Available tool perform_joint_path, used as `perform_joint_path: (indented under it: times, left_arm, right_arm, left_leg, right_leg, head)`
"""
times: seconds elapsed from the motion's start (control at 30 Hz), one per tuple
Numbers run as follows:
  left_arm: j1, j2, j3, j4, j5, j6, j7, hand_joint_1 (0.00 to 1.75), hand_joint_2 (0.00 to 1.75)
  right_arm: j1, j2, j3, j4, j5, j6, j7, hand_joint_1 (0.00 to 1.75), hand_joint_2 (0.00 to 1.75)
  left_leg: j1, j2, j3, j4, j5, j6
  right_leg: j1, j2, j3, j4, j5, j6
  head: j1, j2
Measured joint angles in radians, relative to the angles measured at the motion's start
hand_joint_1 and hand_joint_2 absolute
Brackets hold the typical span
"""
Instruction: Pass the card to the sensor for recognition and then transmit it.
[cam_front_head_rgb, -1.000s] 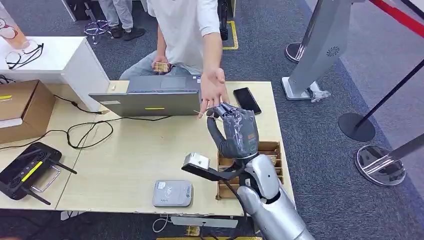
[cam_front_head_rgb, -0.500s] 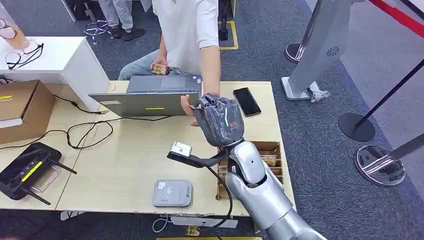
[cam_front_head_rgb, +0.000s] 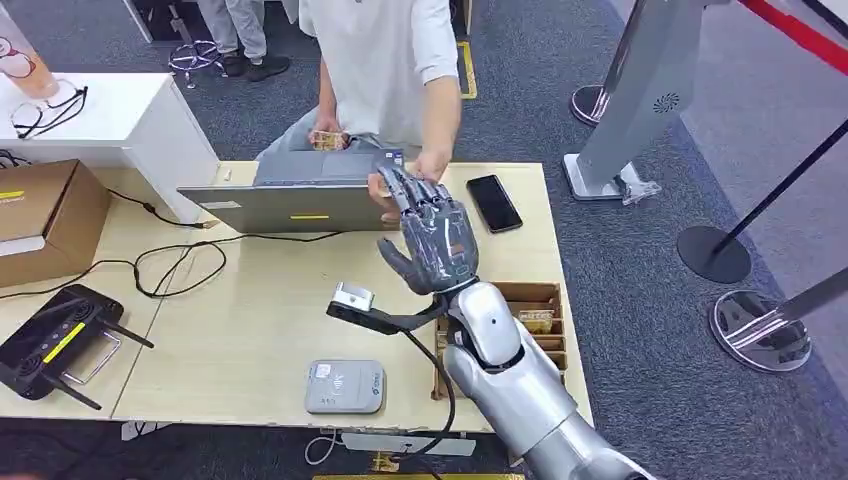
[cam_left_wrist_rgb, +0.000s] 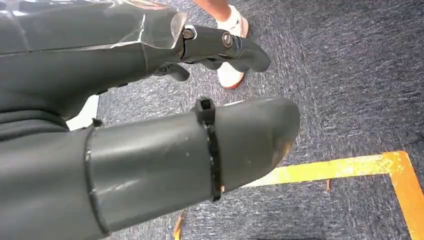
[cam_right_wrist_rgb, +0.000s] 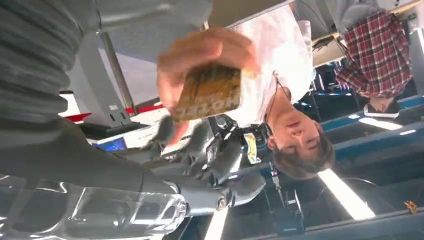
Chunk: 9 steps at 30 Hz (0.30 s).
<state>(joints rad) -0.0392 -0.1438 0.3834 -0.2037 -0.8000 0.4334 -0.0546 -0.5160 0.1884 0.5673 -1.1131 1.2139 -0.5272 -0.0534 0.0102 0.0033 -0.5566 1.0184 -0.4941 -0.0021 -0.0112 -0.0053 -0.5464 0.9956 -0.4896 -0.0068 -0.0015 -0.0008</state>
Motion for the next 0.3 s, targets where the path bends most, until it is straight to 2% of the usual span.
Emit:
perform_joint_path:
  times: [0.3]
  left_arm:
    - [0.0, 0.0, 0.0, 0.0, -0.003, 0.001, 0.0, 0.0, 0.0]
  right_arm:
    - [0.0, 0.002, 0.0, 0.006, 0.006, -0.006, 0.003, 0.0, 1.75]
  left_leg:
    - [0.0, 0.0, 0.0, 0.0, 0.0, 0.0]
  right_leg:
    - [0.0, 0.0, 0.0, 0.0, 0.0, 0.0]
  head:
    - [0.0, 0.0]
